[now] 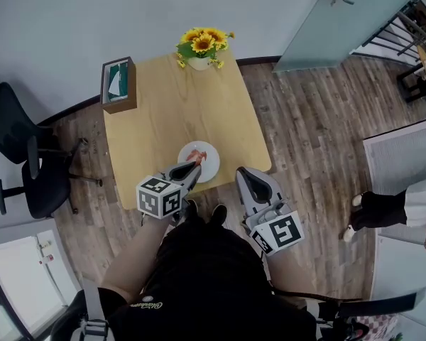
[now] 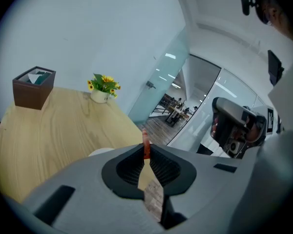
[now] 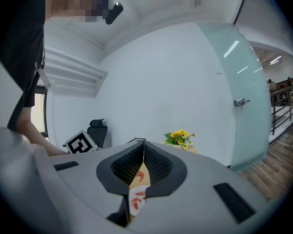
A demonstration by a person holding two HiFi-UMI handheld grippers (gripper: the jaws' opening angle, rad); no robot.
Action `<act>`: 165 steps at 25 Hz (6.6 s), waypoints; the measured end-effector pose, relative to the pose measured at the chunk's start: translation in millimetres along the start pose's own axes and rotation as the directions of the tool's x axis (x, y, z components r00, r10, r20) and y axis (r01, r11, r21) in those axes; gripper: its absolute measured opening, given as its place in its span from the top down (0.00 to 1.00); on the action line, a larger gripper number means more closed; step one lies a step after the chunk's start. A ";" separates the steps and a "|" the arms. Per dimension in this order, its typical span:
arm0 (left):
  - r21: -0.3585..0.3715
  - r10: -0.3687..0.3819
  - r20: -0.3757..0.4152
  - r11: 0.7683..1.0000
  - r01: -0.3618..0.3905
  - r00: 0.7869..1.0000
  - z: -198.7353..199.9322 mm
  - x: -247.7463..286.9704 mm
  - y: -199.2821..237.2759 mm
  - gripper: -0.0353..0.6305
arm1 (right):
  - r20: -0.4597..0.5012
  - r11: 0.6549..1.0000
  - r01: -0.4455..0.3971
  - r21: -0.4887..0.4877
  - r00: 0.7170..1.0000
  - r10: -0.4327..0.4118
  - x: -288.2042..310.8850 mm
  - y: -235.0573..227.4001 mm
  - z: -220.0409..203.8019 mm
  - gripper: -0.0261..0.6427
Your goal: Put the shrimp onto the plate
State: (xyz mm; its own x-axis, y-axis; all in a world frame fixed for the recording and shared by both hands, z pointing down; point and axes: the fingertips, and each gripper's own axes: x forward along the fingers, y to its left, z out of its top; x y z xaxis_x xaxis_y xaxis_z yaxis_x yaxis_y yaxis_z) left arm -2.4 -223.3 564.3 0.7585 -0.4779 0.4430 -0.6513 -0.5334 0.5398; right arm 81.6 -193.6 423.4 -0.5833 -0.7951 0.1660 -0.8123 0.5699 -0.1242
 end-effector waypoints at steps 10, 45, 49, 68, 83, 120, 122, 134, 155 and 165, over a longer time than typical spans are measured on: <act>-0.074 0.052 -0.146 0.995 -0.064 0.988 -40.8 39.4 31.4 0.89 | -0.014 0.999 0.034 0.025 0.999 -0.034 -3.9 -13.6 -6.9 0.95; -0.428 -0.073 -0.279 0.902 -0.056 0.958 -91.3 91.9 73.3 0.89 | -0.059 0.995 0.088 0.043 0.995 -0.086 -5.1 -25.9 -19.9 0.95; -0.455 -0.075 -0.277 0.888 -0.062 0.958 -93.8 92.1 77.4 0.89 | -0.060 0.995 0.091 0.047 0.994 -0.088 -5.6 -25.7 -21.3 0.95; -0.498 -0.077 -0.303 0.863 -0.089 0.950 -94.0 93.6 78.7 0.73 | -0.036 0.993 0.102 0.052 0.994 -0.100 -6.2 -27.1 -17.2 0.95; -0.422 -0.060 -0.403 0.898 -0.127 0.913 -96.2 87.7 69.2 0.62 | -0.003 0.993 0.105 0.050 0.994 -0.105 -11.3 -28.3 -9.6 0.95; -0.293 0.025 -0.269 0.950 -0.106 0.963 -67.4 51.1 59.5 0.94 | 0.018 0.999 0.041 0.018 0.999 -0.041 -9.5 -12.6 0.6 0.95; -0.272 0.033 -0.254 0.957 -0.104 0.967 -61.6 49.0 57.1 0.94 | 0.018 0.999 0.041 0.017 0.999 -0.041 -9.0 -12.7 1.0 0.95; -0.040 0.069 -0.015 0.997 -0.069 0.998 12.2 5.1 4.5 0.94 | 0.026 0.999 0.032 0.008 0.999 -0.032 -6.3 -10.7 6.3 0.95; 0.411 0.009 0.413 0.891 -0.195 0.911 111.7 -62.7 -70.6 0.94 | 0.045 1.000 -0.004 0.015 0.999 0.003 5.0 -4.4 16.1 0.95; 0.406 0.008 0.448 0.889 -0.211 0.894 116.9 -72.5 -70.6 0.94 | 0.048 0.999 -0.020 0.037 0.999 0.018 7.5 -3.2 18.2 0.95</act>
State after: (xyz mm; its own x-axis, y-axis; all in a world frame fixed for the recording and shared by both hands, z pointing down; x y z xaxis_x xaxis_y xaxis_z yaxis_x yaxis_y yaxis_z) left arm -13.9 -232.6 410.4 0.6635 -0.7439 0.0800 -0.7479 -0.6569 0.0956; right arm 80.0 -205.1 407.2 -0.5969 -0.7937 0.1167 -0.7999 0.5775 -0.1635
